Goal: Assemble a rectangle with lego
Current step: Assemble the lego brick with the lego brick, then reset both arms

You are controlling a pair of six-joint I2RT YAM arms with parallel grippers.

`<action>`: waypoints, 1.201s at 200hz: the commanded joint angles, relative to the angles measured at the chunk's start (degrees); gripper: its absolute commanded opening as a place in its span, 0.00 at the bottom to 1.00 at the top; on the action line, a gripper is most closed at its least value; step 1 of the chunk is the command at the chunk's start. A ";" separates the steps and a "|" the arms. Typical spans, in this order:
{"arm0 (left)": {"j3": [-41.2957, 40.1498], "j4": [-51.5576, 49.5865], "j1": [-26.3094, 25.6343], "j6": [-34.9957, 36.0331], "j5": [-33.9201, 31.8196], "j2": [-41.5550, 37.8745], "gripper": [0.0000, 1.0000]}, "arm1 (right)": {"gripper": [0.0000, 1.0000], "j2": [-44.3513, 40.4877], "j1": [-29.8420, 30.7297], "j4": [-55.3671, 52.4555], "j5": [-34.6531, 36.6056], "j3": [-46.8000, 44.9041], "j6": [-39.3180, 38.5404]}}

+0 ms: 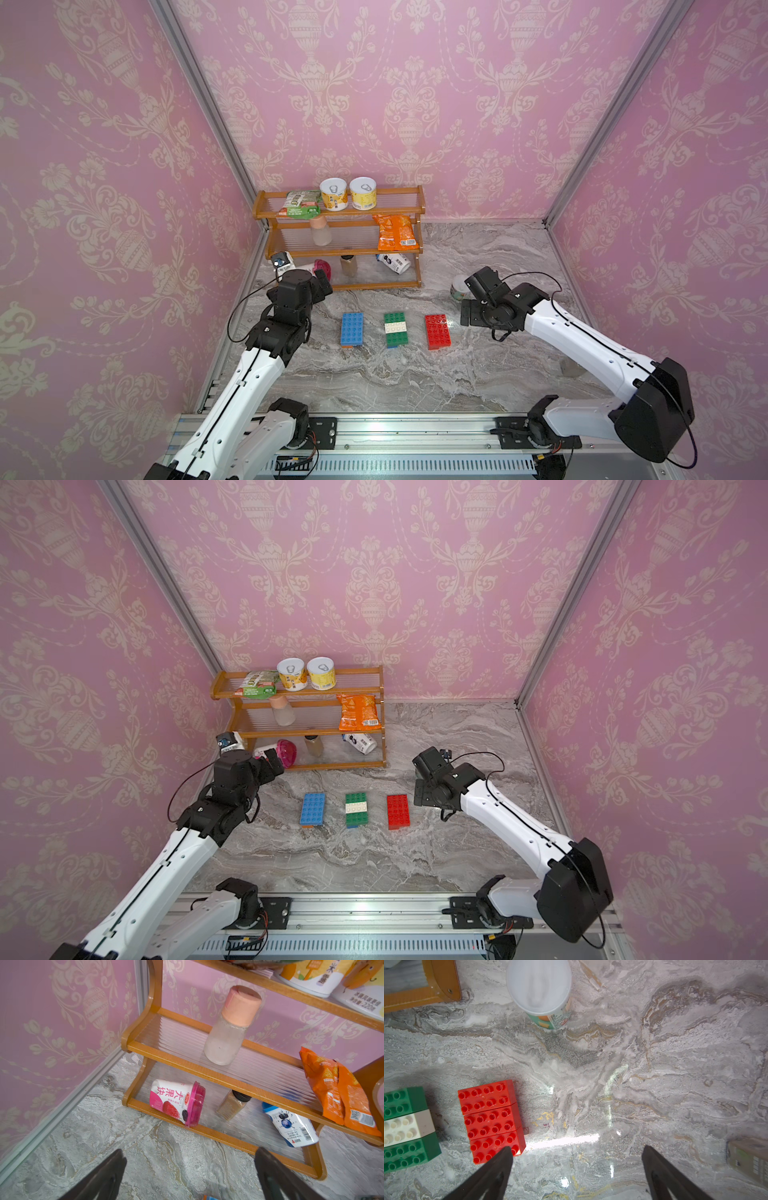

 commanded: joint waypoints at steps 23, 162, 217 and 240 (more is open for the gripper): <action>-4.46 10.11 6.07 9.18 -11.35 4.23 0.99 | 1.00 -3.03 -8.02 8.76 1.11 -3.44 -5.06; -27.59 45.46 16.50 23.19 3.09 15.90 0.99 | 1.00 -12.43 -19.56 58.21 13.38 -29.99 -20.40; -27.56 57.20 16.89 25.58 10.75 24.29 0.99 | 1.00 -8.07 -19.99 72.81 16.21 -33.48 -27.20; -26.43 57.18 16.90 26.23 12.41 25.71 0.99 | 1.00 -5.37 -20.00 85.31 16.00 -37.15 -29.60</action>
